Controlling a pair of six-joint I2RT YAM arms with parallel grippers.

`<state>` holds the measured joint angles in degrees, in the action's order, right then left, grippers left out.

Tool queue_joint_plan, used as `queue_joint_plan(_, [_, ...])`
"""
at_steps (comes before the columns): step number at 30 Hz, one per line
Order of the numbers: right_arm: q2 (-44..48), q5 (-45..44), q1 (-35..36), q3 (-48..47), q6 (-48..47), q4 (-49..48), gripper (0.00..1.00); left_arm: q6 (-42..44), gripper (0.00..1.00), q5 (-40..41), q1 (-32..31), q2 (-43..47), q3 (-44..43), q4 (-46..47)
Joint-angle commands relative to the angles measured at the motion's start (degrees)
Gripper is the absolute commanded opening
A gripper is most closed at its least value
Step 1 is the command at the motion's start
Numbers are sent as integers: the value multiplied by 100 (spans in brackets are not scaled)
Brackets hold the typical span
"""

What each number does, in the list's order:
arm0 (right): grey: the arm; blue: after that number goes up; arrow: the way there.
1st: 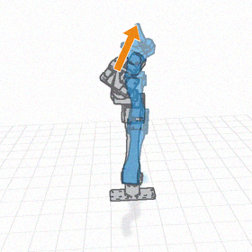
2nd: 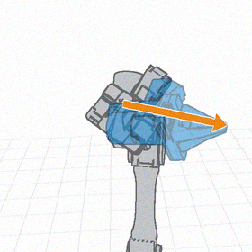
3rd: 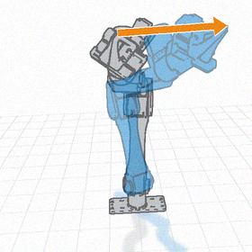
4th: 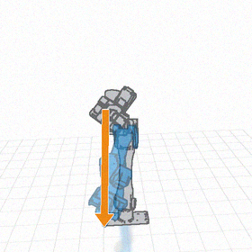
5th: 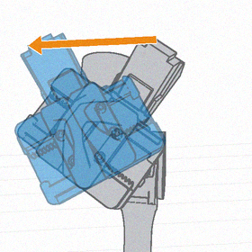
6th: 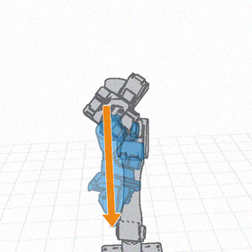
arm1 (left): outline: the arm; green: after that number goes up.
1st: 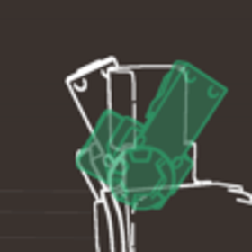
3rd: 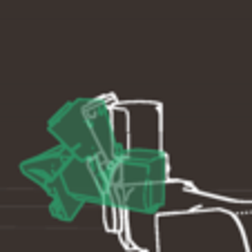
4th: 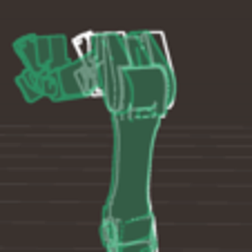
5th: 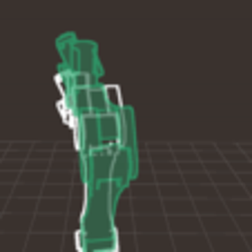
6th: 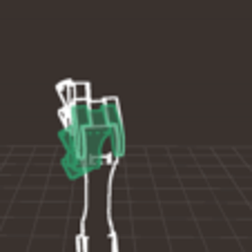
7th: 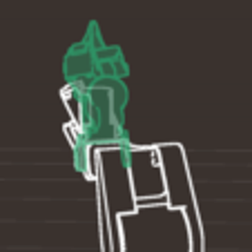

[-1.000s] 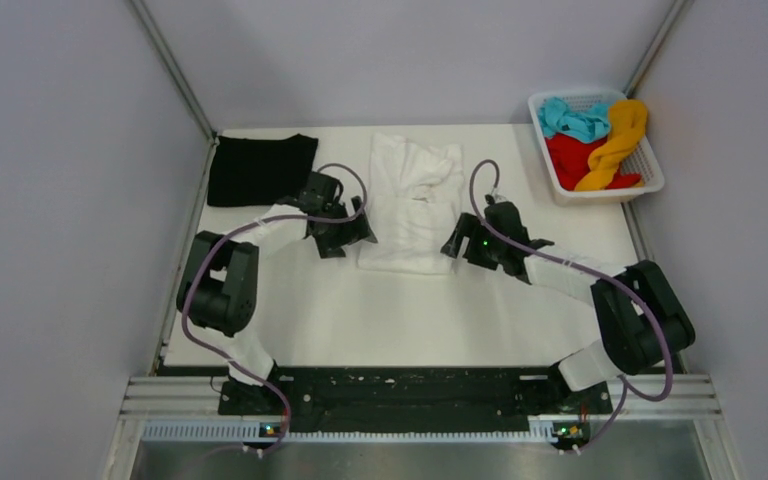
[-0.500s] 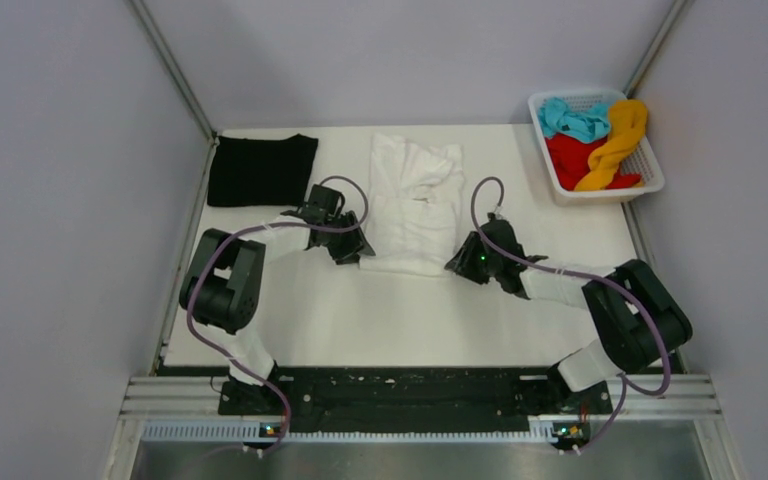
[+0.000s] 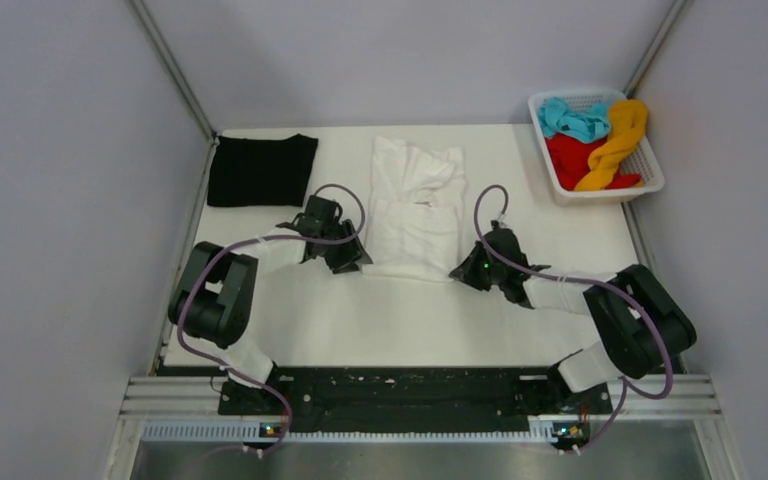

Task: Fold and stack the t-shirts
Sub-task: Grab one side of the 2/3 rectangular tshirt with both arms, then fold the long partially folded tshirt into a neat square

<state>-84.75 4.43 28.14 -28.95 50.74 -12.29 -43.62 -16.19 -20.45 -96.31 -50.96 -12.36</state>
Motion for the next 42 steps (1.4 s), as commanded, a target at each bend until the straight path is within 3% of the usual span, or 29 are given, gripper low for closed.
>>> queue_joint_plan(1, [131, 37, 113, 296, -49, 315, 0, 50, 49, 308, -135, 21, 363, -604])
queue_joint_plan(4, [181, 55, 121, 358, -13, 231, 0, -6, 45, 295, -275, -25, 419, -490])
queue_joint_plan(5, [202, 58, 121, 352, -12, 228, 0, -25, 38, 275, -283, -104, 413, -446])
queue_joint_plan(7, [218, 29, 137, 354, -14, 245, 0, -81, 5, 110, -290, -232, 366, -371])
queue_joint_plan(8, [227, 31, 139, 355, -17, 251, 0, -125, 0, -15, -304, -252, 378, -215])
queue_joint_plan(13, [445, 83, 217, 359, -42, 411, 0, -220, 0, -46, -376, 81, 507, -133])
queue_joint_plan(16, [883, 181, 359, 338, -189, 999, 0, -84, 0, 113, -380, 656, 778, -418])
queue_joint_plan(20, [2067, 487, 558, 397, -212, 2417, 0, -154, 0, 182, -457, 1728, 1412, -674])
queue_joint_plan(24, [3484, 967, 656, 309, -66, 3859, 0, -488, 0, 366, -1084, 3121, 1711, -1240])
queue_joint_plan(27, [4309, 1678, 681, 236, 55, 4471, 0, -750, 0, 646, -1590, 4113, 1593, -1836])
queue_joint_plan(31, [5068, 2079, 804, -16, 166, 4978, 0, -877, 0, 589, -1692, 5193, 1496, -2191])
queue_joint_plan(37, [5180, 1489, 807, -572, -159, 5232, 0, -792, 0, 528, -1695, 5478, 1283, -1882])
queue_joint_plan(42, [4414, 560, 779, -1174, -714, 4902, 0, -542, 0, 1248, -1678, 4894, 835, -1327])
